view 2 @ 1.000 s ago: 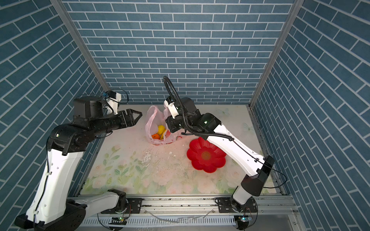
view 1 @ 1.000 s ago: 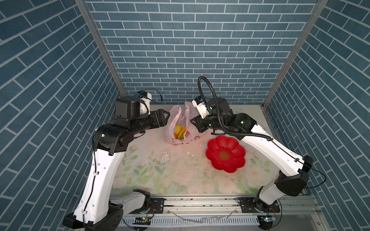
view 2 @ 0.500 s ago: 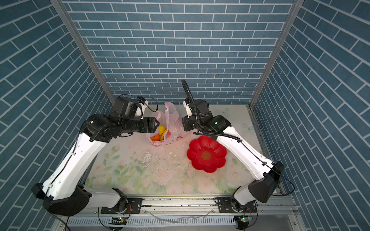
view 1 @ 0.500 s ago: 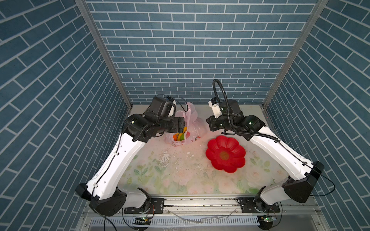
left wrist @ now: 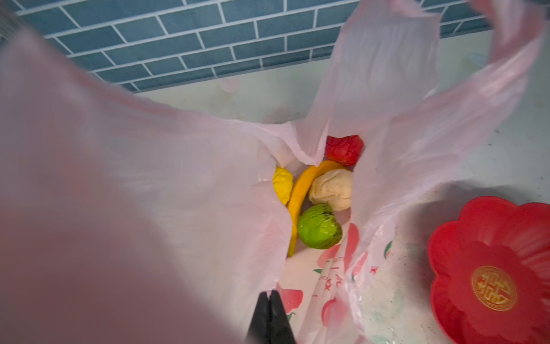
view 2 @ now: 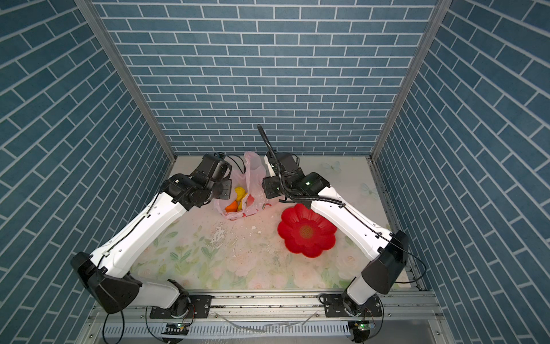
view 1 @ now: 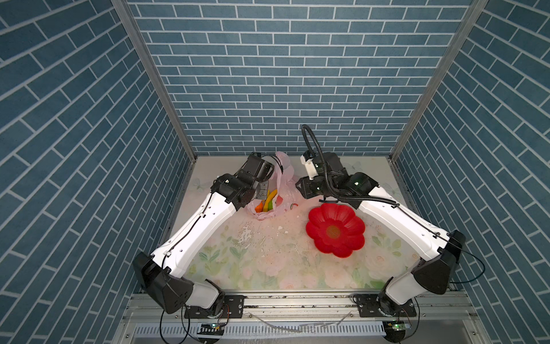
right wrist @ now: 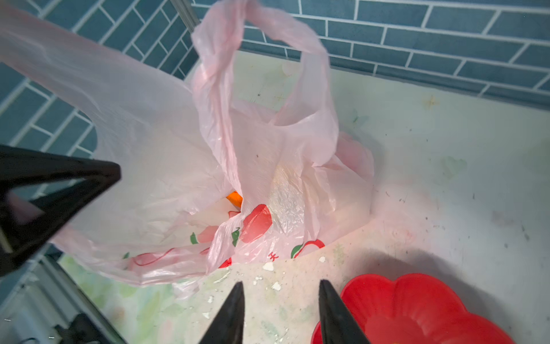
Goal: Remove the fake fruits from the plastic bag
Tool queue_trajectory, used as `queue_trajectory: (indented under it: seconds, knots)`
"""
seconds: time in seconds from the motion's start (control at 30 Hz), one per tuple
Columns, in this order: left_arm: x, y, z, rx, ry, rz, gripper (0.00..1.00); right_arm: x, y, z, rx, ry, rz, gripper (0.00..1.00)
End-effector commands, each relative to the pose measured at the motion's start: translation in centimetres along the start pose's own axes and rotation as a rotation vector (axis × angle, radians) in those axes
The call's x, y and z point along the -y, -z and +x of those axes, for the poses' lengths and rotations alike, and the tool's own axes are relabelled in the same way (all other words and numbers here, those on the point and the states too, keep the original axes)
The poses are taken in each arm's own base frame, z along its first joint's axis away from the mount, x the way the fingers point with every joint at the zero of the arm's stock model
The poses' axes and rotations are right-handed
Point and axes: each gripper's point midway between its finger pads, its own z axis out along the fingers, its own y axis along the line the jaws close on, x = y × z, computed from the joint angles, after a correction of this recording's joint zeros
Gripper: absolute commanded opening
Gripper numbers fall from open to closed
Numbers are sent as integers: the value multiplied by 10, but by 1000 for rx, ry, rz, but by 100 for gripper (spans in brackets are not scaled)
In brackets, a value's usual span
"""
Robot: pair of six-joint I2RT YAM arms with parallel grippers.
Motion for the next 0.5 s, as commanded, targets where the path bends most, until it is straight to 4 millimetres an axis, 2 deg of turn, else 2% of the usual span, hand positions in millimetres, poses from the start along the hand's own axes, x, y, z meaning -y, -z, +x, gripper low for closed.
queue_trajectory:
  seconds: [0.0, 0.1, 0.17, 0.3, 0.47]
  knots:
    - [-31, 26, -19, 141, 108, -33, 2, -15, -13, -30, 82, -28, 17, 55]
    - [-37, 29, -13, 148, 145, 6, 2, -29, -31, -45, 111, -42, -5, 64]
    - [-37, 25, -7, 134, 148, 20, 2, -35, -44, -50, 106, -43, 1, 66]
    - [-37, 21, -1, 126, 155, 35, 1, -23, -63, -54, 76, -59, 114, 67]
    - [-36, 23, -2, 138, 175, 65, 1, -7, -61, -55, 78, -79, 206, 66]
